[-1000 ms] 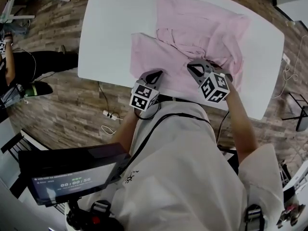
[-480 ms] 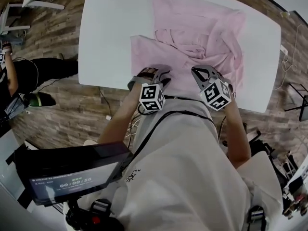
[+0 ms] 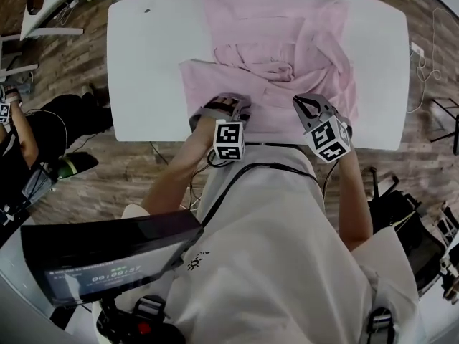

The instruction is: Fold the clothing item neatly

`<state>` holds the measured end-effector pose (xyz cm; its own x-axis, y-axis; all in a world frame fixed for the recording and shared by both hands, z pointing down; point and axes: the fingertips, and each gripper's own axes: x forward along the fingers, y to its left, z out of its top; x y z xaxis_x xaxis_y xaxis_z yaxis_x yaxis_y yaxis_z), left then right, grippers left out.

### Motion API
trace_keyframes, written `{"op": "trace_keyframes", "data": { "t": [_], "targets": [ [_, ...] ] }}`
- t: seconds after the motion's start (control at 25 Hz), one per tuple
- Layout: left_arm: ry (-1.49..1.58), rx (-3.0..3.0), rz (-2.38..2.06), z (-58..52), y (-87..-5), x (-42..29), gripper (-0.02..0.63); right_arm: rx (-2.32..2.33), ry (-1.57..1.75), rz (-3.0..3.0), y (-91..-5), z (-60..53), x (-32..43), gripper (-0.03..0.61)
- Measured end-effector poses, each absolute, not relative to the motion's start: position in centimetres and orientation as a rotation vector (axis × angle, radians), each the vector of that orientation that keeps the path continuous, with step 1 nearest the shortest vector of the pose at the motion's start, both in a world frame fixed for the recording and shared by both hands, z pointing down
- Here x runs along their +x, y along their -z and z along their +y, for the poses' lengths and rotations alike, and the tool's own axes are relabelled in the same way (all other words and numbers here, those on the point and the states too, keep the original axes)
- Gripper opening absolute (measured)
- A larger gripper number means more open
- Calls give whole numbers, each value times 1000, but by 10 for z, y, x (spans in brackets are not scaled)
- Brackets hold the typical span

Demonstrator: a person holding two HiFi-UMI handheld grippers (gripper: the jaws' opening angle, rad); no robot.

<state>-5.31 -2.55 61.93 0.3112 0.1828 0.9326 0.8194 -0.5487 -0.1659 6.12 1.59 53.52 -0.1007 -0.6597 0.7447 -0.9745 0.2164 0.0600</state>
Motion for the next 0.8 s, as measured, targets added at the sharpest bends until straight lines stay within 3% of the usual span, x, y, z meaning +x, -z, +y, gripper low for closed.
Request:
{"op": "trace_keyframes", "data": {
  "t": [0.08, 0.16, 0.2, 0.52, 0.72, 0.8],
  "targets": [
    [1259, -1922, -887, -30, -622, -52, 140, 1531, -621, -1828, -535, 20, 62, 6],
    [1260, -1952, -887, -34, -616, -48, 29, 1552, -629, -1822, -534, 21, 66, 6],
    [1264, -1967, -891, -37, -610, -46, 2, 1560, -634, -1820, -534, 22, 68, 6],
    [1261, -1935, -933, -59, -593, -40, 3, 1567, -641, -1835, -542, 17, 71, 6],
    [1272, -1829, -1000, -40, -620, -57, 94, 1561, -653, -1836, -542, 18, 72, 6],
    [1270, -1815, -983, -40, -626, -56, 98, 1561, -658, -1830, -542, 21, 75, 6]
  ]
}}
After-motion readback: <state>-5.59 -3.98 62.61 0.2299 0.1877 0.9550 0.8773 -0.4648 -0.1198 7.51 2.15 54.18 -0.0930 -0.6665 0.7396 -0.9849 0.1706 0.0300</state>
